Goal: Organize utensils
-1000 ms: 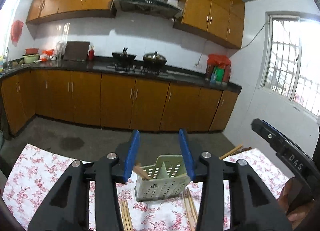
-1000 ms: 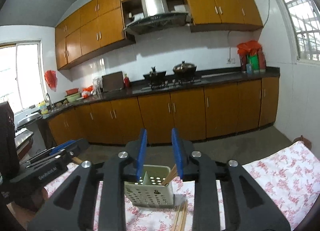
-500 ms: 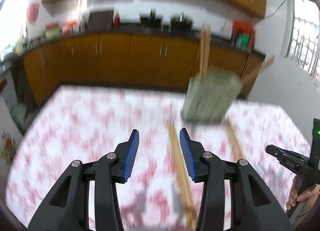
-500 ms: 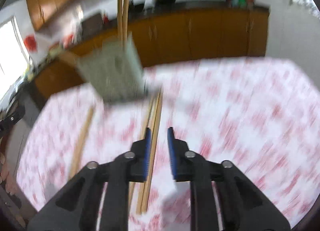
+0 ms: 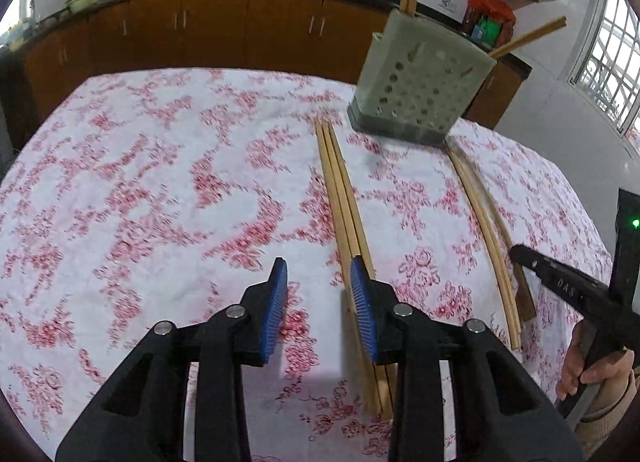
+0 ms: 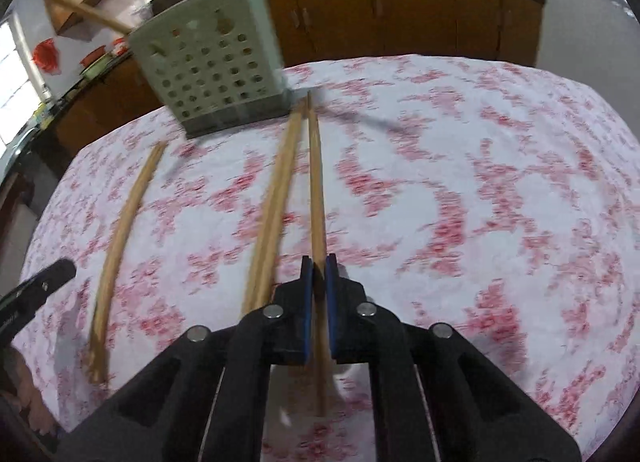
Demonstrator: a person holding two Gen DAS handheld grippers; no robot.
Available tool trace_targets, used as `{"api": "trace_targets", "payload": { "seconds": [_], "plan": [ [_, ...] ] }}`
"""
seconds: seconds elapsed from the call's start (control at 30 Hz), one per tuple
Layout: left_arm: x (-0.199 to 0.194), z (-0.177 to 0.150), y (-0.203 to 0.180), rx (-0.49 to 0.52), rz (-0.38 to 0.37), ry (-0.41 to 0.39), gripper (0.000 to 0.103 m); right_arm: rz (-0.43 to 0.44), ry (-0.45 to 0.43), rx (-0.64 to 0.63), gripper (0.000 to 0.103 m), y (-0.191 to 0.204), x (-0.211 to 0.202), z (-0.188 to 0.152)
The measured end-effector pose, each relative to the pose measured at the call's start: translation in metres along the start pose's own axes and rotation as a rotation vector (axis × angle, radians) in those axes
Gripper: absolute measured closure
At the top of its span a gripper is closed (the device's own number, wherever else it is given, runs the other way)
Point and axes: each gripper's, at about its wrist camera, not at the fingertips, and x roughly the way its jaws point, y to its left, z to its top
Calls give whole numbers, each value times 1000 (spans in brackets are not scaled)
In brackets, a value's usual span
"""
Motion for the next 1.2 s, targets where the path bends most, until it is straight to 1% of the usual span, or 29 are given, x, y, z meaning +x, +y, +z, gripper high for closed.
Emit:
{"api": "trace_targets", "payload": {
  "seconds": [0.17, 0.3, 0.43, 0.47, 0.57, 0.6, 0.63, 0.7, 0.77, 0.83, 0.93, 1.03, 1.13, 1.2],
  "plan": [
    [10, -7, -6, 12, -19, 37, 80, 1, -2, 7, 95, -6, -2, 1],
    [15, -10, -12, 35, -16, 53, 83, 0, -6, 4, 95, -5, -2, 1],
    [15, -12, -19, 73, 15, 52, 85, -15, -9, -15, 95, -4, -4, -1],
    [16, -12, -21, 86, 36, 50, 88, -18, -10, -20, 95, -3, -5, -2],
    [17, -12, -23, 100, 63, 44, 90, -4, -10, -43, 91, 1, -7, -5],
    [18, -11, -22, 99, 67, 44, 94, -11, -15, -56, 90, 3, -8, -7],
    [19, -8, -19, 92, 76, 43, 95, -17, -19, -69, 90, 4, -8, -7],
    [22, -1, -12, 84, 88, 41, 95, -25, -23, -73, 94, 4, -6, -6],
    [25, 8, 4, 58, 128, 36, 95, -36, -33, -55, 94, -3, -6, -3],
    [26, 18, 25, 15, 157, 31, 95, -65, -49, -33, 95, -13, -5, 1],
    [26, 24, 47, -22, 166, 25, 95, -85, -63, -8, 95, -25, -4, 5],
    [25, 24, 53, -29, 159, 4, 95, -83, -61, -3, 95, -26, -4, 6],
    [25, 20, 48, -1, 186, -21, 95, -90, -59, -9, 94, -24, -3, 7],
    [26, 20, 48, -5, 183, -20, 95, -87, -59, -7, 94, -25, -3, 7]
  ]
}}
